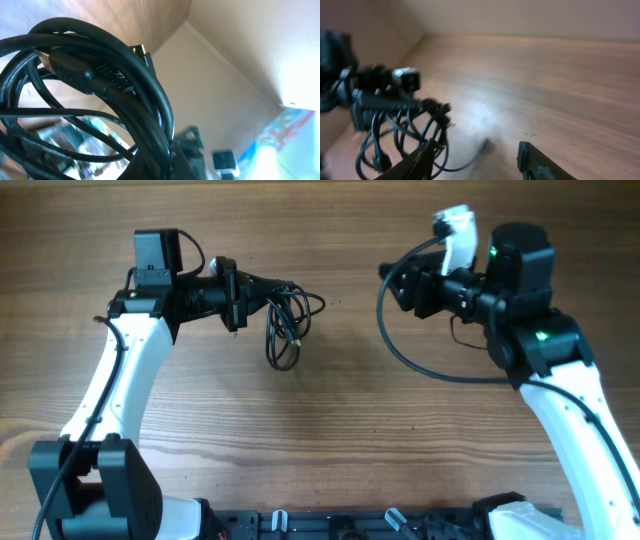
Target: Untangle cables
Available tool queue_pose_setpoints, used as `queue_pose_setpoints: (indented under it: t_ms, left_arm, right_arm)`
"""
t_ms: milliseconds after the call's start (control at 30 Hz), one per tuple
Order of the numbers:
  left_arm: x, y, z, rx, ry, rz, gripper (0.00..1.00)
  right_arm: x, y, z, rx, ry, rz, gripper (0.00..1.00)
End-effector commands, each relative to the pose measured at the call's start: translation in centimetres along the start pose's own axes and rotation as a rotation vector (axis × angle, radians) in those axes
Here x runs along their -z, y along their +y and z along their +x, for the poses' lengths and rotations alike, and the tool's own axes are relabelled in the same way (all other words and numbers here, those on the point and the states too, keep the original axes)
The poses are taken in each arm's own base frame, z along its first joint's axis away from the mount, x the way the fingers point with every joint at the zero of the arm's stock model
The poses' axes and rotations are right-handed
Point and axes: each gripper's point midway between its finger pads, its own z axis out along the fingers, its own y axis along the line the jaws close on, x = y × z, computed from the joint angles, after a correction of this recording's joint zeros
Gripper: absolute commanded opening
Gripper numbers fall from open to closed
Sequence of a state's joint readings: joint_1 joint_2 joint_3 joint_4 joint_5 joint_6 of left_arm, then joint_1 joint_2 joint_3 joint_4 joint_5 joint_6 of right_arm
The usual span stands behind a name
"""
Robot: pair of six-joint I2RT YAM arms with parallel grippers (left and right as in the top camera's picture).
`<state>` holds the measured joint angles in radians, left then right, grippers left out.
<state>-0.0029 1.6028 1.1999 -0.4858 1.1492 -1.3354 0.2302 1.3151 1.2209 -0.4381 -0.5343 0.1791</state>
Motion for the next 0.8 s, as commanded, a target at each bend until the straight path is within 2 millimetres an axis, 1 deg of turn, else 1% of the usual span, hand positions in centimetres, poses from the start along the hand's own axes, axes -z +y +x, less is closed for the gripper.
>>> queue_pose_setpoints:
  t_ms: [0, 100, 167, 200, 267, 333, 433, 467, 600, 733, 767]
  left_arm:
    - [0.4, -0.9, 2.7, 0.09, 0.139, 0.025, 0.04]
    - [0.4, -0.9, 2.9, 0.09, 0.154, 0.026, 0.04]
    - [0.4, -1.1, 2.9, 0.081, 0.153, 0.03, 0.04]
    - [0.4, -1.4, 2.8, 0.053, 0.152, 0.039, 0.04]
    - [0.5, -2.0, 2.9, -0.001, 0.157, 0.058, 0.04]
    - [0.5, -2.5, 3.1, -0.04, 0.17, 0.072, 0.04]
    - [0.6, -2.6, 3.3, -0.031, 0.182, 0.072, 0.04]
    - [0.6, -2.6, 3.5, -0.009, 0.19, 0.071, 0.04]
    - [0.7, -2.6, 3.8, 0.045, 0.215, 0.065, 0.04]
    - [0.8, -2.6, 4.3, 0.079, 0.241, 0.061, 0.04]
    - [0.8, -2.6, 4.4, 0.092, 0.249, 0.059, 0.04]
  right_arm:
    - [-2.0, 2.7, 2.2, -0.001, 0.104, -0.248, 0.56]
    - [-3.0, 3.1, 3.5, -0.042, 0.159, -0.337, 0.57]
    - [-3.7, 3.6, 4.4, -0.12, 0.209, -0.411, 0.57]
    - [-3.9, 3.8, 4.8, -0.154, 0.232, -0.45, 0.57]
    - [-4.3, 4.4, 5.4, -0.166, 0.257, -0.529, 0.57]
    - [-4.9, 4.5, 6.2, -0.133, 0.27, -0.565, 0.57]
    - [-5.6, 5.8, 7.2, -0.034, 0.273, -0.637, 0.58]
    - [-6.0, 6.3, 7.4, 0.01, 0.267, -0.642, 0.58]
    - [-7.7, 6.8, 7.1, 0.091, 0.234, -0.573, 0.58]
    - [-9.8, 5.6, 6.8, 0.09, 0.215, -0.401, 0.56]
    - [-10.1, 5.3, 6.6, 0.085, 0.209, -0.369, 0.54]
